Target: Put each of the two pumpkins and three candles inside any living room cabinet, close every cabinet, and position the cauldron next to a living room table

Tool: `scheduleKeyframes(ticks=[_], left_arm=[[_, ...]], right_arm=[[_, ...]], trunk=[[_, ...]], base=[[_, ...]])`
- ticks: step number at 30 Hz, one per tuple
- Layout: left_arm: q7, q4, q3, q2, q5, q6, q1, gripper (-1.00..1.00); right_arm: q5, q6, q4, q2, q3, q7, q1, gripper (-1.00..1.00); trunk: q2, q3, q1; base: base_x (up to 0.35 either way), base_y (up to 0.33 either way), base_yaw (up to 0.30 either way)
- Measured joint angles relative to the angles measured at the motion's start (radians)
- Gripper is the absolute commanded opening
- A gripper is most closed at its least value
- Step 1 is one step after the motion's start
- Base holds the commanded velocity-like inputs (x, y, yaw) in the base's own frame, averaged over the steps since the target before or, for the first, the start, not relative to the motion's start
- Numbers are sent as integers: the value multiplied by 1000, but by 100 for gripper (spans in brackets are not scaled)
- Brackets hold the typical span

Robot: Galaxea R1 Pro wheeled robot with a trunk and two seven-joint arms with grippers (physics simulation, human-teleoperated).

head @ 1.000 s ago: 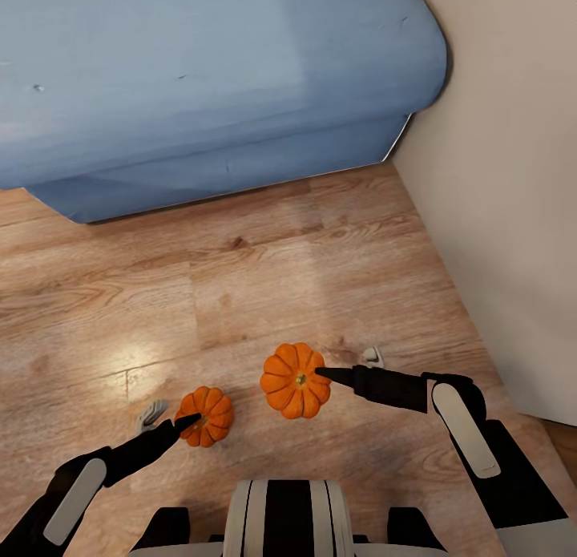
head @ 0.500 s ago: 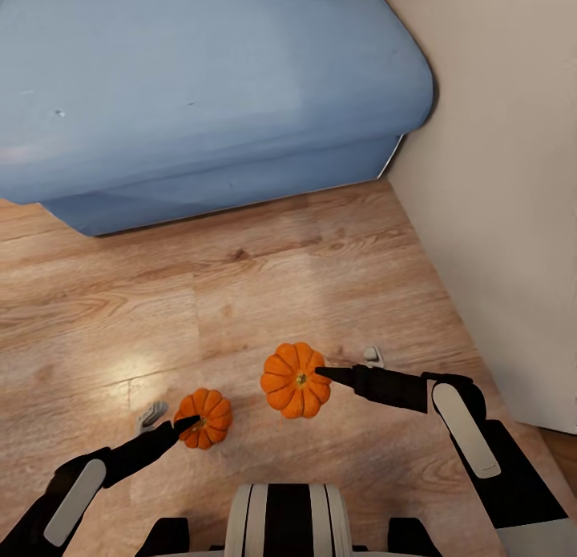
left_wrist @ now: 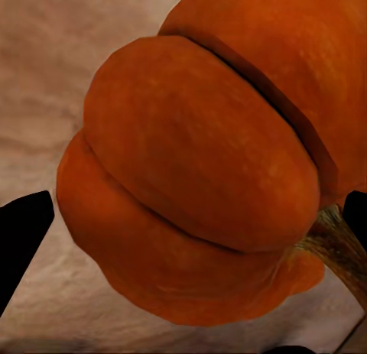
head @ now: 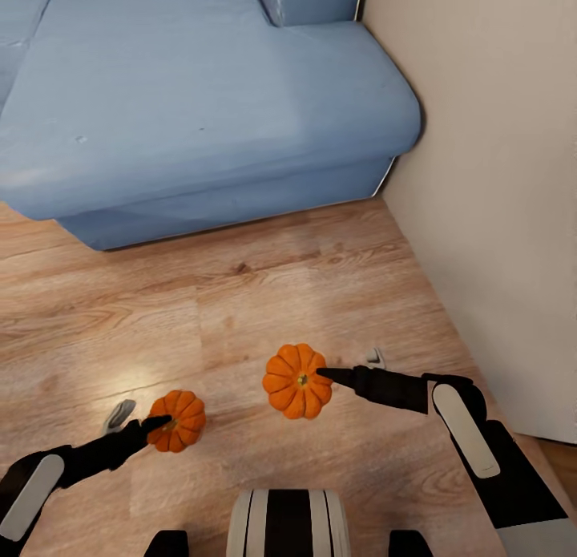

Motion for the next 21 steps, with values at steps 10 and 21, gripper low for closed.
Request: scheduleKeyframes(ticks=[10,21], left_arm=[[7,-31,71,-3,5,158,0,-100],[9,-34,71,-2,7,160,-1,-100]], right_arm=[[-3,-3,21,1,-2,0,0,-100],[6,-5,35,2,-3,-2,0,-100]], trunk=[[2,39,-4],[5,81,-9]], base=[[0,0,0],[-65,0,0]])
